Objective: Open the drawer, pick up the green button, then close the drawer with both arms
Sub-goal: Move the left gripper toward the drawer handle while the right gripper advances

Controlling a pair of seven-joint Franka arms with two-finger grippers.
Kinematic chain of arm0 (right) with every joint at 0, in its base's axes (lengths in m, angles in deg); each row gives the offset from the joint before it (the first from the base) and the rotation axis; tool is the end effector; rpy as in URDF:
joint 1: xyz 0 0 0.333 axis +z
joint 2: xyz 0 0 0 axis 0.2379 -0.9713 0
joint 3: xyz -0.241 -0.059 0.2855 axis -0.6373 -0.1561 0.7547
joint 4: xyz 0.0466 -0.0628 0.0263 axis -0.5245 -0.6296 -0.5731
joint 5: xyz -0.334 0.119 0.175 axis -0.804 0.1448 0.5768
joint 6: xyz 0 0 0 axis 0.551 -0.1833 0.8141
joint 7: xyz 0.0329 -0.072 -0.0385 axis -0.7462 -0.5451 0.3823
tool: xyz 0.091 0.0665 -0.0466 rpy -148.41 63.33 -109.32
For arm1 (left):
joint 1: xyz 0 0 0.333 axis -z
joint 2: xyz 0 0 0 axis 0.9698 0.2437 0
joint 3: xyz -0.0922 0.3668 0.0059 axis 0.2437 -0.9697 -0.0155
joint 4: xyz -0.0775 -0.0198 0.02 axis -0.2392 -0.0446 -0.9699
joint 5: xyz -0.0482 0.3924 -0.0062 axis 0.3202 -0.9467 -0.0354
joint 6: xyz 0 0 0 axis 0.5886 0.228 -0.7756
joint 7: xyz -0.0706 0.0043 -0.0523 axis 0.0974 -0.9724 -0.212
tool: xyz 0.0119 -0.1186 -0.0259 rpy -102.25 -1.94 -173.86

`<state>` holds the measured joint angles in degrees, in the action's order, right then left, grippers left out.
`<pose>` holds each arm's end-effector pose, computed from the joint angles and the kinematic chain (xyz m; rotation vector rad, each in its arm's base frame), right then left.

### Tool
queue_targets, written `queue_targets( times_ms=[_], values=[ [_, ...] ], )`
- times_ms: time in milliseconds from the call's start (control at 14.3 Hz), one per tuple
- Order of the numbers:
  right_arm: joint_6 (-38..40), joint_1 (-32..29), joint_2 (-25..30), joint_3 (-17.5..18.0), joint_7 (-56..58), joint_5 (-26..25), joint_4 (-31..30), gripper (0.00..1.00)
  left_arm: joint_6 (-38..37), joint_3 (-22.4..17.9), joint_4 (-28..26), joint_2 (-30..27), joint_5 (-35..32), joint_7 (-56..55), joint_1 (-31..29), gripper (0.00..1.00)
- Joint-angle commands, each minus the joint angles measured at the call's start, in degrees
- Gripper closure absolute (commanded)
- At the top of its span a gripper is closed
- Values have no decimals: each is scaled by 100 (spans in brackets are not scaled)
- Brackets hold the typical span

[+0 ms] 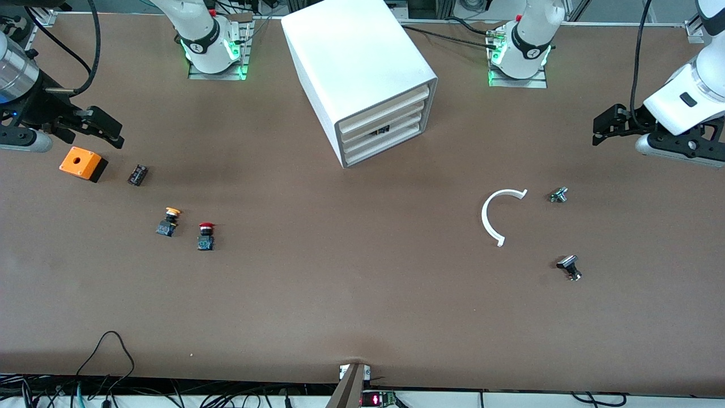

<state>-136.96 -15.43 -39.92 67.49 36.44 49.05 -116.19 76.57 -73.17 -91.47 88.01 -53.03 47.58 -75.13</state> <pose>0.5560 0.0466 0.6576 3.1203 -0.1515 0.0597 0.5500 -0.0344 0.6355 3.1241 -0.3191 -0.0577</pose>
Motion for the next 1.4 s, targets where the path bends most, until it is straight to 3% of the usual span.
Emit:
queue_targets(
  times_ms=[0,631,981,1121,1332],
  values=[
    [183,-53,-100,41,-21,26,184,0,-113,39,223,84,-70,14,12,1],
    [227,130,-442,94,-57,0,87,0,-358,57,241,162,52,57,12,1],
    [104,543,-863,94,-776,26,114,0,-1913,57,232,601,1834,110,38,1],
    [86,745,-1048,94,-1084,26,201,0,-2056,162,171,943,2335,136,91,1],
    [78,1036,-1513,94,-1419,26,675,0,-2021,162,100,1470,3626,424,47,1]
  ],
)
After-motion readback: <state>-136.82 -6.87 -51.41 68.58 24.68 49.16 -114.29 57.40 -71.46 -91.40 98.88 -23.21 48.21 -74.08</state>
